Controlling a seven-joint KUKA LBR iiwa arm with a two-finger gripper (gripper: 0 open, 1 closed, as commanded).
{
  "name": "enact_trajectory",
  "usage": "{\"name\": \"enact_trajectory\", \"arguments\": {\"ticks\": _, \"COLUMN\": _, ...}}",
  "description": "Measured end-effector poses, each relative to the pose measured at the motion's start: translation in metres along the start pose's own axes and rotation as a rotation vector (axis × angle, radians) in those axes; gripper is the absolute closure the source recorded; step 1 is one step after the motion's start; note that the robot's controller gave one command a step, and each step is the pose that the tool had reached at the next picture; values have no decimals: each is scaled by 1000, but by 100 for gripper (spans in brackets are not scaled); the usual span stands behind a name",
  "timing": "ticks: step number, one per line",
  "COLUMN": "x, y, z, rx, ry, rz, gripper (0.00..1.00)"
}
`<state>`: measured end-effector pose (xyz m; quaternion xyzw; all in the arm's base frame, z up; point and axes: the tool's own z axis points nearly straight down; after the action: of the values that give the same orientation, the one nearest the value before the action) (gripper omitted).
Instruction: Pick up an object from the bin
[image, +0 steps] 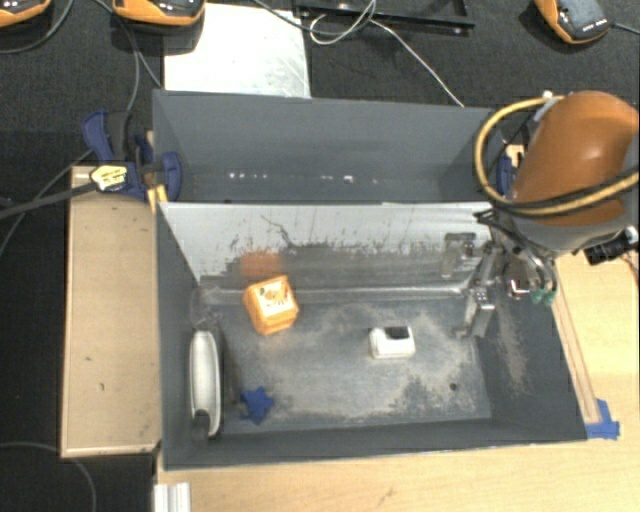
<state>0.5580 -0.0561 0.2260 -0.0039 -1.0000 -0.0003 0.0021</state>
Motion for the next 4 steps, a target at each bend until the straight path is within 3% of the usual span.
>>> {"name": "enact_trajectory", "arguments": {"ticks": 1, "x": -2, "y": 0, "z": -4, "rx": 1, "ry": -8, "rz": -2, "gripper": 0}}
{"name": "enact_trajectory", "arguments": {"ticks": 2, "x": -1, "y": 0, "z": 73, "rx": 1, "ry": -7, "rz": -127, "gripper": 0}}
{"name": "enact_trajectory", "arguments": {"ticks": 3, "x": -11, "y": 51, "z": 87, "rx": -1, "ry": -14, "rz": -146, "gripper": 0}}
{"name": "enact_trajectory", "arguments": {"ticks": 4, "x": -16, "y": 28, "z": 149, "rx": 1, "ry": -3, "rz": -205, "gripper": 0}}
